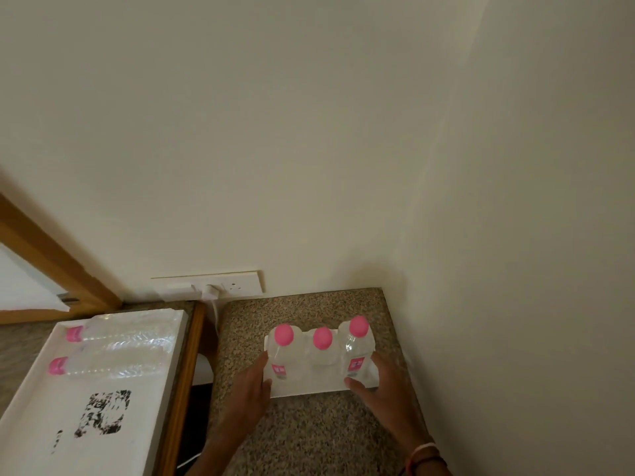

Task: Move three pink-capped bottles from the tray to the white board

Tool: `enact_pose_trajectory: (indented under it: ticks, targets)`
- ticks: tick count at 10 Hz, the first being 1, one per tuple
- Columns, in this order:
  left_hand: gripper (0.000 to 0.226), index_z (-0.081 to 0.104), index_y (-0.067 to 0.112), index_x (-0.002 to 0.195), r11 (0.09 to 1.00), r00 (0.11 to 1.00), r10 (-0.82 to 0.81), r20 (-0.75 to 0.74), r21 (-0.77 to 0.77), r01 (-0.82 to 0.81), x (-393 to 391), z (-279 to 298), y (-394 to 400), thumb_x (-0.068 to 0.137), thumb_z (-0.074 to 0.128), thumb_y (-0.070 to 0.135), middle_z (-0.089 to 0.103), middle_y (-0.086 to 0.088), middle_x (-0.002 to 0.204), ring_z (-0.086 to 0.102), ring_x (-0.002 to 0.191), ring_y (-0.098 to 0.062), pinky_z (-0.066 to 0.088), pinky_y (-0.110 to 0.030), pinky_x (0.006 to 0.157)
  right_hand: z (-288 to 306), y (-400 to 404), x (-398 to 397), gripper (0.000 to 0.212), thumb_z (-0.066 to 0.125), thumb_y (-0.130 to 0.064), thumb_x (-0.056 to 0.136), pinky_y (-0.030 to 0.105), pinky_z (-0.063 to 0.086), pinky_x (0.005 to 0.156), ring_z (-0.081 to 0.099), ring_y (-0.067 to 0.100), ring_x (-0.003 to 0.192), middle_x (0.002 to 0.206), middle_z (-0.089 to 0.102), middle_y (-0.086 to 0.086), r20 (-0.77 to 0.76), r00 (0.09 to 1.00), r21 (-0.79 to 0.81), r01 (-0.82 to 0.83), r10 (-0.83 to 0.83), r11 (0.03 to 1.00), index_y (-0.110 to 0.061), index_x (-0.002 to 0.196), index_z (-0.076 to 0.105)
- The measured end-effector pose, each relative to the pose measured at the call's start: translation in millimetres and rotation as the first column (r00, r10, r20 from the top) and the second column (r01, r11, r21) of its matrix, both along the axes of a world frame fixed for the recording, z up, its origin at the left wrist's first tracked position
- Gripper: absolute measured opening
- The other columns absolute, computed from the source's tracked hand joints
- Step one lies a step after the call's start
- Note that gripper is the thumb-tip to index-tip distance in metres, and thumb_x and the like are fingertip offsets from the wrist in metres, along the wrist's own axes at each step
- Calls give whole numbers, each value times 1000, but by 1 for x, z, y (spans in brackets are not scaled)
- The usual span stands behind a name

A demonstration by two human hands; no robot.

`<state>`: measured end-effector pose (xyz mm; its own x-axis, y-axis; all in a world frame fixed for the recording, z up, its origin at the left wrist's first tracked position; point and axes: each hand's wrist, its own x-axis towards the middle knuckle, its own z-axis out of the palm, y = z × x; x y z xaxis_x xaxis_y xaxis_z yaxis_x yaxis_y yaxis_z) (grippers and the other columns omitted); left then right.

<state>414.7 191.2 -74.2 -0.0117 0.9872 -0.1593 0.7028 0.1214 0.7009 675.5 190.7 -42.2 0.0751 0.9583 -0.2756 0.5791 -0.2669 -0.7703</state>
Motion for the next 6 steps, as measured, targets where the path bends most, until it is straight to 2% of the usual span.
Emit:
enact_pose_trajectory:
  ticks: [1,3,4,5,6]
  targets:
    - [42,48,9,141,999,1000,-4,-30,-35,3,-9,7,-8,100,51,6,61,-12,136,56,119,-24,43,-37,104,-6,3,-9,58,80,-31,79,36,44,101,53,19,121,129,57,0,-34,998,-8,-46,46,999,-20,131,57]
    - [29,60,10,125,999,999,13,-39,49,-12,-9,15,-18,99,50,3,66,-12,126,54,107,-14,39,-27,94,-13,1,-20,51,78,-30,81,33,45,92,54,22,112,120,57,7,13,996,53,-88,88,995,-15,126,61]
    - [33,57,11,130,999,999,-21,-40,30,22,-12,15,-16,99,50,3,65,-10,131,58,118,-22,44,-31,102,-12,2,-17,55,81,-31,78,31,44,91,55,23,115,121,58,6,-6,993,32,-115,115,993,-17,126,60]
    - [36,55,24,130,988,984,-152,-98,-17,151,-25,28,-14,99,48,8,62,-7,129,56,118,-13,49,-38,104,14,8,-11,84,88,-52,59,34,49,94,57,18,117,126,57,-6,-41,986,30,-163,164,986,-26,130,54]
    - [40,45,46,128,970,979,-195,-62,135,201,-44,52,-2,95,43,22,58,1,126,50,114,-2,47,-28,97,52,23,-5,127,75,-83,44,44,38,111,35,16,140,153,34,-12,118,976,105,-194,182,975,-37,151,25]
